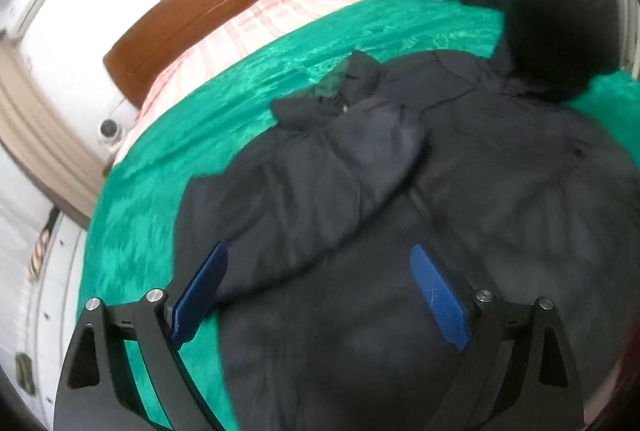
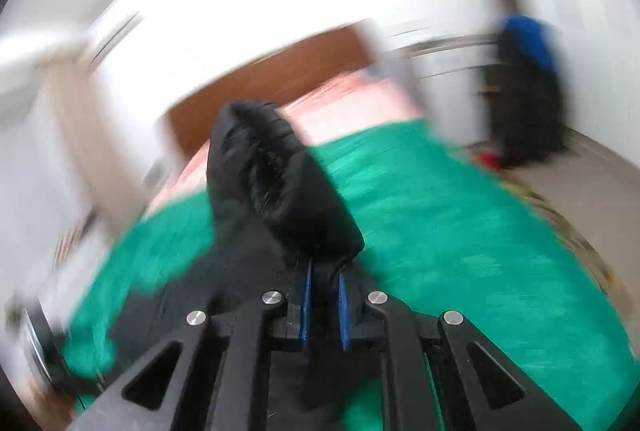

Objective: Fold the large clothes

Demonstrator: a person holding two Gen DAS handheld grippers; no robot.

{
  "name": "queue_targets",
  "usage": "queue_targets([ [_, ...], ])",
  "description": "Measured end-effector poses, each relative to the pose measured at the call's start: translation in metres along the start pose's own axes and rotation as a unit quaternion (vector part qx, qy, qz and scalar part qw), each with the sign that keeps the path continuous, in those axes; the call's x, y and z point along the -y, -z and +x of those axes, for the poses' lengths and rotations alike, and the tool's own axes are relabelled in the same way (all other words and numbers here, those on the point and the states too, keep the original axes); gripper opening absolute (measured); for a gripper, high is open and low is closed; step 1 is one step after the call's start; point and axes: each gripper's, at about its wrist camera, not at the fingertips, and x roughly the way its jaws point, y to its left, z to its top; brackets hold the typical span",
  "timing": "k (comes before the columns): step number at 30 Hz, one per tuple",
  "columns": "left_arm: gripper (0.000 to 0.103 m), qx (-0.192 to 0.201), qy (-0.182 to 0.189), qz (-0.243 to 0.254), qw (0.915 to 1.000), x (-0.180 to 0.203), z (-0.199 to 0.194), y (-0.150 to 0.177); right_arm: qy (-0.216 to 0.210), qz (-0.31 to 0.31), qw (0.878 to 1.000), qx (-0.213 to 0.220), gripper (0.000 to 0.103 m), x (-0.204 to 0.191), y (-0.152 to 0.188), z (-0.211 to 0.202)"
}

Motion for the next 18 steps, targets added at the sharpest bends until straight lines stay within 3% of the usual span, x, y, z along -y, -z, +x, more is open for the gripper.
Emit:
queue_targets([
  [3, 0.094, -0.010, -0.016, 0.012, 0.9998, 0.014, 0.047, -0.027, 0.101, 0.095, 0.990, 0.001, 0.010, 0.100, -0.010, -0.009],
  [6, 0.094, -0.033, -0.029, 0.034, 0.9985, 0.030, 0.095, -0.045, 0.210, 0.147, 0.965, -0.054, 0.010, 0.178, 0.023, 0.005],
  [9, 0.094, -0.050, -0.040, 0.056, 0.9964, 0.044, 0.124, -0.051, 0.260, 0.190, 0.939, -0.121, 0.017, 0.222, 0.067, 0.022],
  [10, 0.098, -0.048, -0.045, 0.064, 0.9957, 0.047, 0.129, -0.052, 0.271, 0.198, 0.931, -0.140, 0.028, 0.228, 0.081, 0.025],
  [11, 0.100, -0.043, -0.056, 0.073, 0.9948, 0.050, 0.132, -0.052, 0.282, 0.194, 0.929, -0.144, 0.037, 0.226, 0.094, 0.024],
  [13, 0.102, -0.030, -0.066, 0.093, 0.9930, 0.055, 0.136, -0.052, 0.290, 0.170, 0.934, -0.118, 0.088, 0.204, 0.108, 0.009],
  [17, 0.101, -0.024, -0.063, 0.116, 0.9909, 0.061, 0.141, -0.051, 0.243, 0.119, 0.962, -0.031, 0.095, 0.125, 0.136, -0.022],
  [18, 0.086, -0.024, -0.050, 0.117, 0.9916, 0.061, 0.140, -0.051, 0.226, 0.106, 0.968, -0.018, 0.099, 0.105, 0.145, -0.024],
])
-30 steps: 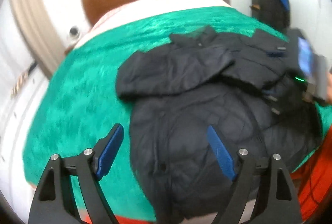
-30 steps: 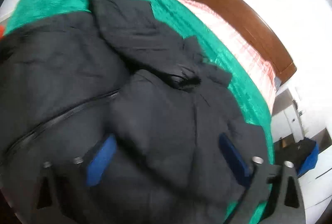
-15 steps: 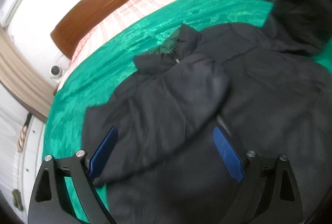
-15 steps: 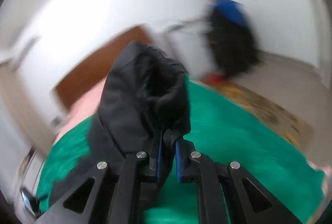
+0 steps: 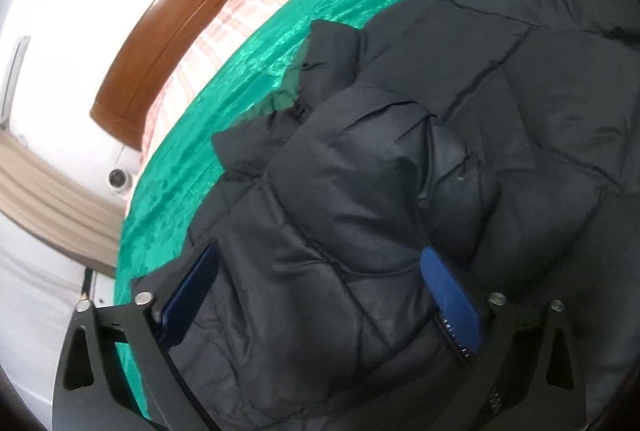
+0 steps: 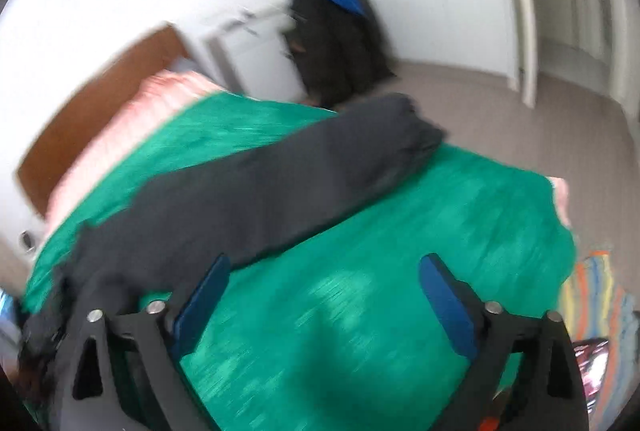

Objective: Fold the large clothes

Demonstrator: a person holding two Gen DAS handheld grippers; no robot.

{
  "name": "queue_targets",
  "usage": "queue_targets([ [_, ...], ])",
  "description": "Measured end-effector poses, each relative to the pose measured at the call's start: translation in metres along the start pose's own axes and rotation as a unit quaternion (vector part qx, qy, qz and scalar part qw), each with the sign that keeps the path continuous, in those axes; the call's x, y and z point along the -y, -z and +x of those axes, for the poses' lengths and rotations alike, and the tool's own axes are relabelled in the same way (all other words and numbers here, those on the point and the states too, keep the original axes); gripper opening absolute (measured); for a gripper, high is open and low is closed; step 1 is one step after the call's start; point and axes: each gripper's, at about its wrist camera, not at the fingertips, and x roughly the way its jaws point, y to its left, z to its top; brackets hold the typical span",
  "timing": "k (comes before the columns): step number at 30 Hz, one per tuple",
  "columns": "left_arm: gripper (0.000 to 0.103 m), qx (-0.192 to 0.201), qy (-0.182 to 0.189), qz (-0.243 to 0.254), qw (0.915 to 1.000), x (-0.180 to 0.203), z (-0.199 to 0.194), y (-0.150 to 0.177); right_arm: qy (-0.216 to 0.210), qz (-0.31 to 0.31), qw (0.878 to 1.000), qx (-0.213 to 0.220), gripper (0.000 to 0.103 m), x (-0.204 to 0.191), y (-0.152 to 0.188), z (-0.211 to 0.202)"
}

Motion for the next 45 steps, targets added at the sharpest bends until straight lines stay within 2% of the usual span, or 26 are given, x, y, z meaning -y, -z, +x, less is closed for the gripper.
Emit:
queue_targets([
  [1, 0.054, -0.001, 0.024, -0.002, 0.9997, 0.000, -0.001, 0.000, -0.014, -0.013, 1.000, 0.005, 0.099, -0.006, 0.012, -0.003],
  [2, 0.030, -0.010, 0.044, -0.004, 0.9990, 0.002, 0.001, -0.001, -0.031, -0.035, 0.999, 0.004, 0.099, -0.016, 0.023, -0.006],
  [3, 0.003, -0.024, 0.047, -0.003, 0.9986, 0.004, 0.002, -0.002, -0.049, -0.063, 0.997, 0.000, 0.099, -0.027, 0.037, -0.008],
  [5, 0.000, -0.014, 0.035, -0.013, 0.9992, 0.001, -0.005, -0.002, -0.077, -0.127, 0.989, -0.005, 0.099, -0.052, 0.051, -0.008],
  [7, 0.000, -0.002, 0.042, -0.064, 0.9971, -0.021, -0.018, -0.001, -0.099, -0.160, 0.982, 0.003, 0.099, -0.073, 0.061, -0.016],
  [9, 0.000, 0.015, 0.048, -0.137, 0.9893, -0.063, -0.038, 0.005, -0.116, -0.191, 0.975, 0.024, 0.099, -0.084, 0.073, -0.035],
  [12, 0.000, 0.035, 0.043, -0.252, 0.9661, -0.145, -0.068, 0.031, -0.127, -0.216, 0.967, 0.043, 0.099, -0.095, 0.086, -0.051],
  [15, 0.000, 0.032, 0.031, -0.364, 0.9305, -0.231, -0.086, 0.082, -0.134, -0.224, 0.965, 0.038, 0.099, -0.100, 0.095, -0.054],
  [16, 0.000, 0.023, 0.033, -0.382, 0.9233, -0.248, -0.084, 0.095, -0.136, -0.222, 0.965, 0.034, 0.099, -0.102, 0.096, -0.053],
  [17, 0.000, 0.013, 0.026, -0.391, 0.9197, -0.262, -0.084, 0.110, -0.137, -0.219, 0.965, 0.031, 0.099, -0.103, 0.098, -0.051],
  [18, 0.003, 0.005, 0.002, -0.385, 0.9229, -0.267, -0.086, 0.119, -0.138, -0.218, 0.966, 0.030, 0.099, -0.105, 0.098, -0.053],
  [19, 0.017, -0.003, -0.015, -0.370, 0.9289, -0.267, -0.087, 0.124, -0.137, -0.219, 0.966, 0.030, 0.099, -0.107, 0.099, -0.055],
  [20, 0.029, -0.012, -0.024, -0.345, 0.9384, -0.262, -0.088, 0.125, -0.136, -0.220, 0.965, 0.030, 0.099, -0.107, 0.098, -0.055],
  [21, 0.062, -0.014, -0.023, -0.323, 0.9461, -0.255, -0.090, 0.122, -0.135, -0.222, 0.965, 0.030, 0.099, -0.107, 0.098, -0.056],
  [22, 0.083, -0.001, -0.025, -0.296, 0.9548, -0.241, -0.093, 0.116, -0.133, -0.223, 0.965, 0.029, 0.099, -0.109, 0.100, -0.063],
  [24, 0.090, 0.026, -0.028, -0.254, 0.9664, -0.215, -0.100, 0.104, -0.130, -0.227, 0.965, 0.024, 0.099, -0.110, 0.102, -0.059],
  [29, 0.091, 0.030, 0.022, -0.121, 0.9920, -0.122, -0.082, 0.038, -0.130, -0.236, 0.963, 0.022, 0.099, -0.111, 0.108, -0.063],
  [32, 0.091, 0.029, 0.051, -0.041, 0.9974, -0.060, -0.060, -0.002, -0.131, -0.234, 0.963, 0.017, 0.099, -0.109, 0.109, -0.060],
  [34, 0.099, 0.028, 0.058, -0.010, 0.9979, -0.026, -0.041, -0.023, -0.131, -0.231, 0.964, 0.013, 0.099, -0.107, 0.109, -0.059],
  [36, 0.103, 0.015, 0.046, 0.011, 0.9988, -0.010, -0.015, -0.033, -0.134, -0.228, 0.964, 0.010, 0.099, -0.105, 0.109, -0.058],
  [38, 0.103, -0.030, 0.041, 0.021, 0.9985, 0.000, 0.024, -0.034, -0.137, -0.225, 0.965, 0.009, 0.099, -0.104, 0.109, -0.057],
  [41, 0.103, -0.046, 0.097, -0.040, 0.9934, -0.016, 0.047, -0.030, -0.142, -0.223, 0.964, 0.005, 0.099, -0.103, 0.109, -0.056],
  [42, 0.093, -0.050, 0.116, -0.062, 0.9900, -0.024, 0.049, -0.027, -0.144, -0.223, 0.964, 0.004, 0.099, -0.104, 0.110, -0.056],
  [43, 0.066, -0.048, 0.133, -0.081, 0.9866, -0.031, 0.049, -0.025, -0.145, -0.223, 0.964, 0.003, 0.099, -0.104, 0.110, -0.055],
  [44, 0.059, -0.048, 0.141, -0.090, 0.9847, -0.033, 0.047, -0.025, -0.146, -0.224, 0.963, 0.002, 0.099, -0.105, 0.110, -0.054],
  [45, 0.042, -0.048, 0.147, -0.097, 0.9833, -0.038, 0.048, -0.025, -0.146, -0.226, 0.963, 0.002, 0.099, -0.106, 0.111, -0.054],
])
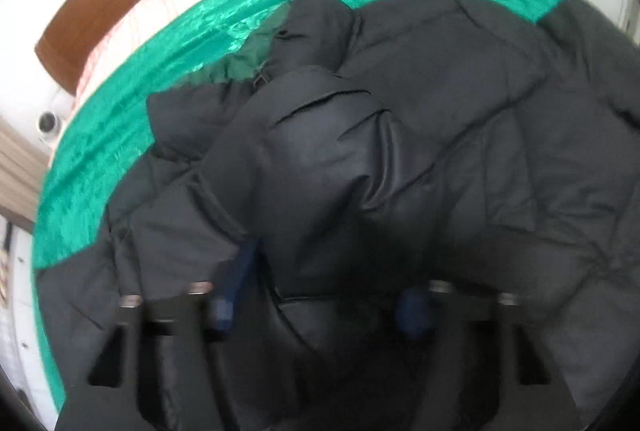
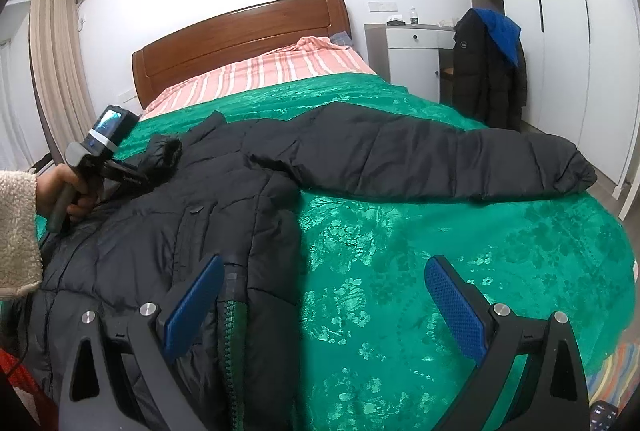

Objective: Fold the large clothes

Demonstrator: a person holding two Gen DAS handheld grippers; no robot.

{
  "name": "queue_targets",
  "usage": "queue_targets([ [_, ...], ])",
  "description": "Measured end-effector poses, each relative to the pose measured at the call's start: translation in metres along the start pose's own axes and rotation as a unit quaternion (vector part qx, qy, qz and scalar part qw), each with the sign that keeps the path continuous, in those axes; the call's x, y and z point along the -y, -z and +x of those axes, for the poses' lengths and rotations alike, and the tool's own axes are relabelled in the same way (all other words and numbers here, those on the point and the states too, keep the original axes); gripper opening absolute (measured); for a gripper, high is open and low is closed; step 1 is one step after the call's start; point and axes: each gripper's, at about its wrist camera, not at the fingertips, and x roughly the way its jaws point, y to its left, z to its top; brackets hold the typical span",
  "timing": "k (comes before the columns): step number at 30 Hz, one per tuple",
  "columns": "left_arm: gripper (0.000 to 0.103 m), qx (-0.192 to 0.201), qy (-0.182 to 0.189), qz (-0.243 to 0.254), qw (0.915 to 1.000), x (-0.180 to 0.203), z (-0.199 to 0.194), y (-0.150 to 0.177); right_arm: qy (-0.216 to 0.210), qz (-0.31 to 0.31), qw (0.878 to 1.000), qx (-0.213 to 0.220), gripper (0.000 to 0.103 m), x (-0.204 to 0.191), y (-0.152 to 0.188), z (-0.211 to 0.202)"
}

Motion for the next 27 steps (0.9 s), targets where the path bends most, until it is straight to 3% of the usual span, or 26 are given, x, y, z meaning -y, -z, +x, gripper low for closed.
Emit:
queue_targets([
  [1, 0.017, 0.004, -0.010, -0.003, 0.9999, -0.001, -0.005, -0.001, 0.000, -0.002, 1.000, 0.000, 0.099, 0.000, -0.001, 0.001],
  [4, 0.013, 0.027, 0.002, -0.038, 0.9989, -0.016, -0.030, -0.001, -0.002, -0.012, 1.000, 0.002, 0.099, -0.005, 0.000, -0.001],
  [7, 0.013, 0.070, 0.006, -0.102, 0.9923, -0.056, -0.070, 0.005, -0.001, -0.027, 1.000, 0.014, 0.099, -0.011, 0.000, -0.006],
  [10, 0.013, 0.104, -0.015, -0.176, 0.9788, -0.114, -0.111, 0.026, -0.002, -0.043, 0.999, 0.025, 0.099, -0.018, 0.000, -0.010],
  [12, 0.013, 0.120, -0.042, -0.229, 0.9653, -0.159, -0.136, 0.049, -0.003, -0.050, 0.998, 0.027, 0.099, -0.021, 0.000, -0.010],
  [15, 0.013, 0.128, -0.100, -0.316, 0.9346, -0.225, -0.170, 0.101, -0.005, -0.057, 0.998, 0.030, 0.099, -0.026, 0.001, -0.011],
  [20, 0.012, 0.078, -0.186, -0.466, 0.8617, -0.321, -0.176, 0.226, 0.000, -0.066, 0.997, 0.033, 0.099, -0.031, 0.002, -0.010],
  [23, 0.012, 0.017, -0.234, -0.494, 0.8370, -0.341, -0.151, 0.282, 0.000, -0.074, 0.997, 0.028, 0.099, -0.037, 0.006, -0.008],
  [27, 0.011, -0.040, -0.248, -0.525, 0.8132, -0.348, -0.121, 0.336, -0.001, -0.077, 0.997, 0.016, 0.099, -0.044, 0.011, -0.004],
])
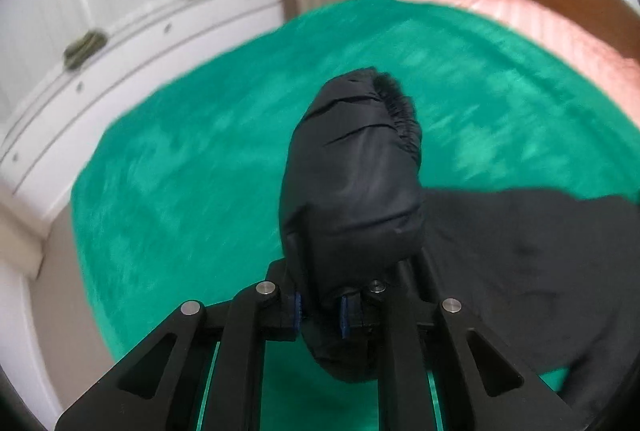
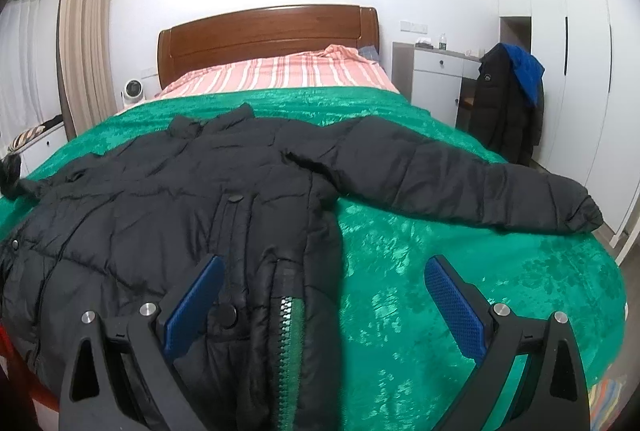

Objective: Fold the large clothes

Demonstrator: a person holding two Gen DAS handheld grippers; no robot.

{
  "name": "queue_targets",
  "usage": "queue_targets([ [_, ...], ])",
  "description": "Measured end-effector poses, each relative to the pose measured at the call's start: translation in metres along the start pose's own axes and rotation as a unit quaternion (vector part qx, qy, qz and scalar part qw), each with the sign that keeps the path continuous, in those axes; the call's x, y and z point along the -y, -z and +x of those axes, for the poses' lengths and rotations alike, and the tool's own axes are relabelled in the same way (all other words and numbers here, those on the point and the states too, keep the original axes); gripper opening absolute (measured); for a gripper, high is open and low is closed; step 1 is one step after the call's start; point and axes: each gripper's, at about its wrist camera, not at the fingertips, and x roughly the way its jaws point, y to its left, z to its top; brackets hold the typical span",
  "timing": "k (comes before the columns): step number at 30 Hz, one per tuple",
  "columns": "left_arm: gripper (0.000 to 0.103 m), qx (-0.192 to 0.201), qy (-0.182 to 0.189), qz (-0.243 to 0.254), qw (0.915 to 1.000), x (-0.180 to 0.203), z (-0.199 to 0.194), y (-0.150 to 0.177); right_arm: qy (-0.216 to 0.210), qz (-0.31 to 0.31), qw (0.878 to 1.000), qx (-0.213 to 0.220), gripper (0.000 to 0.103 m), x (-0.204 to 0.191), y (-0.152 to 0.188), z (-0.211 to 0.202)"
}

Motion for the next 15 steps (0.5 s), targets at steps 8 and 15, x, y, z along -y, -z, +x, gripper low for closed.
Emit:
queue_targets([
  [8, 0.012, -0.019, -0.035, 0.005, 0.9992, -0.008, 0.021, 0.020, 0.009, -0.010, 1.000, -0.013, 0.099, -0.002, 0.003, 0.006],
  [15, 0.079, -0.022, -0.028, -0.003, 0.9994, -0.038, 0.008, 0.043, 0.007, -0.009, 1.000, -0.010, 0.099, -0.002, 0.003, 0.006],
])
